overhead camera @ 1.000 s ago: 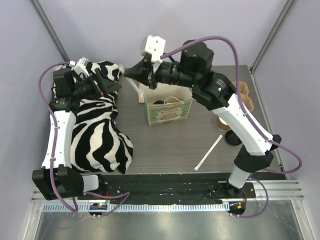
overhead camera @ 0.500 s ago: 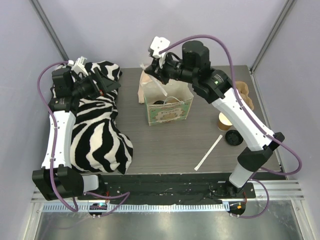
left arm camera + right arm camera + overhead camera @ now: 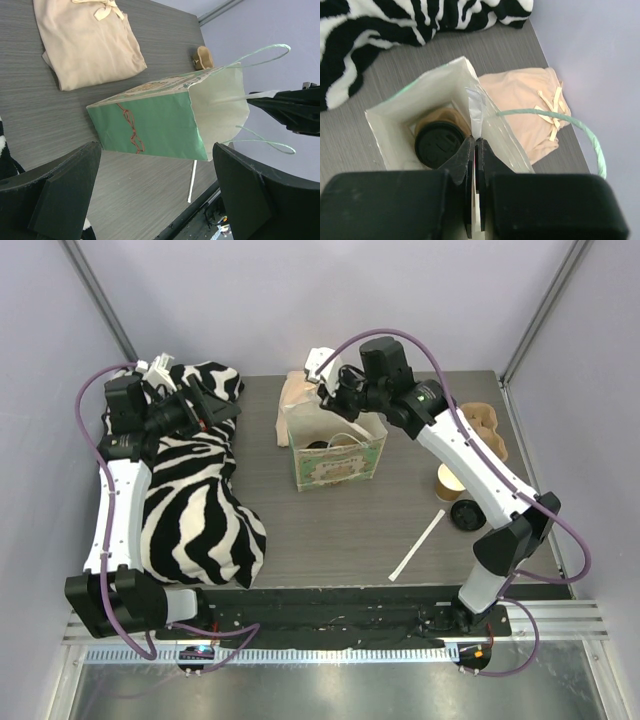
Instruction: Pack the takeout coffee
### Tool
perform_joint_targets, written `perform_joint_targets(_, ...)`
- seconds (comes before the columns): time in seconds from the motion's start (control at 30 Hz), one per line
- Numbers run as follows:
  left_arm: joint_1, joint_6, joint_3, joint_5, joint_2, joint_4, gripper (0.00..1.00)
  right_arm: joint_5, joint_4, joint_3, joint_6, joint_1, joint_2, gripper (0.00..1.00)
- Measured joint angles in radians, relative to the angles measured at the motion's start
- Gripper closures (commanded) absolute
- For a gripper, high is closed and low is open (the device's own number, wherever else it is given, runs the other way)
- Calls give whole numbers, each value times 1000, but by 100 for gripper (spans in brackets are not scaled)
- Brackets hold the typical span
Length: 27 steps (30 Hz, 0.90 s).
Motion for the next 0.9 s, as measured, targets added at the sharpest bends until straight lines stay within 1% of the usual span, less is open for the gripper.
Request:
perform_joint_targets(0.03, 1, 0, 0, 0, 2, 0, 0, 0, -13, 0, -14, -5, 5, 86)
perform_joint_targets(0.1, 1, 0, 0, 0, 7, 0, 0, 0, -39, -4, -43, -10, 11, 67)
perform_joint_targets(0.13, 1, 1, 0, 0, 9, 0, 0, -1, -54, -5, -56, -11, 16, 62)
perform_joint_targets(0.17, 1, 1, 0, 0, 10, -1, 0, -1, -70, -6, -67, -11, 21, 54)
perform_joint_targets(0.27, 1, 3, 0, 0, 14, -1, 0, -2, -104, -5, -86, -11, 35, 47)
perform_joint_targets(0.33, 2, 3, 0, 0, 18, -1, 0, -5, -124, 5, -87, -11, 47, 46)
perform_joint_targets(0.43, 2, 3, 0, 0, 24, -1, 0, -13, -147, 70, -72, -11, 86, 40)
perform_joint_targets(0.53, 2, 5, 7, -5, 38, -11, 0, -27, -152, 170, -23, -10, 124, 31)
perform_joint_targets(0.57, 2, 8, 20, -9, 50, -27, 0, -31, -159, 219, 1, -10, 140, 24)
perform_joint_targets(0.63, 2, 26, 66, -23, 85, -69, 0, -32, -145, 316, 57, -10, 166, 17)
perform_joint_targets(0.67, 2, 36, 98, -31, 108, -94, 0, -30, -132, 359, 87, -10, 173, 12)
perform_joint_targets(0.77, 3, 82, 215, -70, 183, -182, 0, -8, -68, 434, 174, -11, 169, 4)
perform_joint_targets(0.83, 4, 116, 285, -93, 227, -242, 0, 26, -11, 452, 233, -17, 157, 2)
perform_joint_targets(0.9, 5, 164, 388, -127, 291, -319, 0, 48, 16, 453, 280, -30, 151, 0)
